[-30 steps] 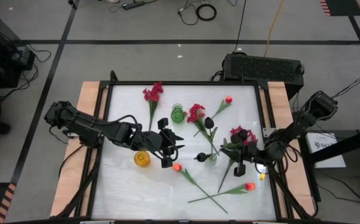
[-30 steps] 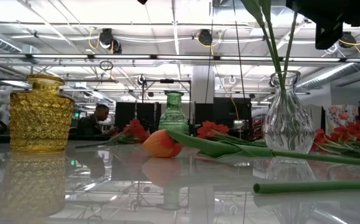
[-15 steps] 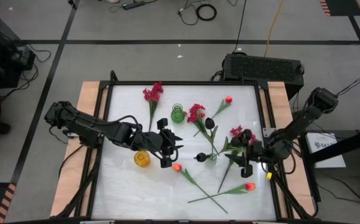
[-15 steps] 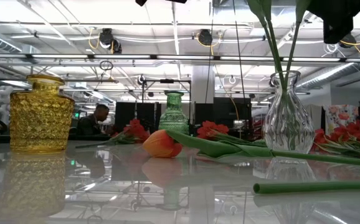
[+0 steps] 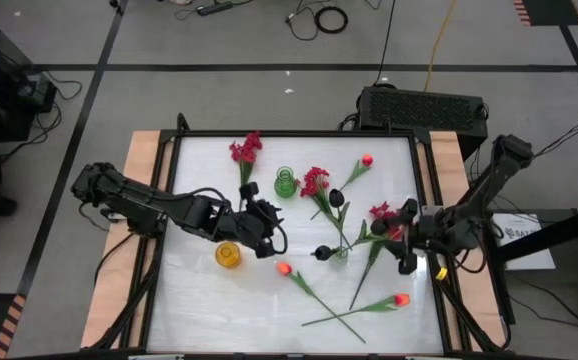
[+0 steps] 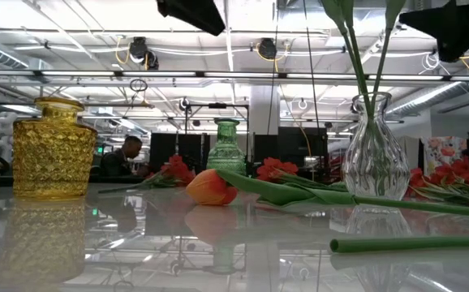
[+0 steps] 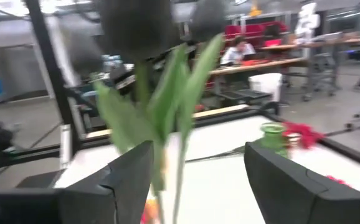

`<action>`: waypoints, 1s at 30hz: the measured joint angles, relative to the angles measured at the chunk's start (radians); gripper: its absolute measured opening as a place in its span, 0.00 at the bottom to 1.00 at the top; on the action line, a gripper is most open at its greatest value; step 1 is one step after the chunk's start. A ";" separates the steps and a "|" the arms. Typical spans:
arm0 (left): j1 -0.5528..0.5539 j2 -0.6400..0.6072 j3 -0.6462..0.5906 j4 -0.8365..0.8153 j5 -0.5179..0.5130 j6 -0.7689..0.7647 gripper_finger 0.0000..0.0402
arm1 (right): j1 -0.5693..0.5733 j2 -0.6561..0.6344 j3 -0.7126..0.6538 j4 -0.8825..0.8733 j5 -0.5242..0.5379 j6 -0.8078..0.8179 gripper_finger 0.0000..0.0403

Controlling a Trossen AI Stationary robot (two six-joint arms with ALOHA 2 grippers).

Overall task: Sort flowers into vase by color
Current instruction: Put the top orange flower into the green vase

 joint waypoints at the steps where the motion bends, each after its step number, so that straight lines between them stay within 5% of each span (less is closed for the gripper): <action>1: -0.001 0.000 0.000 -0.003 -0.006 0.000 0.30 | 0.000 -0.011 0.000 -0.003 0.022 -0.011 0.60; 15: 0.093 -0.035 -0.120 -0.007 -0.047 -0.025 0.30 | -0.039 -0.111 0.000 -0.012 0.462 -0.330 0.60; 24: 0.121 -0.037 -0.133 0.093 0.042 -0.026 0.30 | -0.256 -0.218 0.000 -0.028 0.455 -0.537 0.60; 30: 0.127 -0.037 -0.133 0.103 0.034 -0.008 0.30 | -0.430 -0.289 0.000 -0.142 0.312 -0.456 0.57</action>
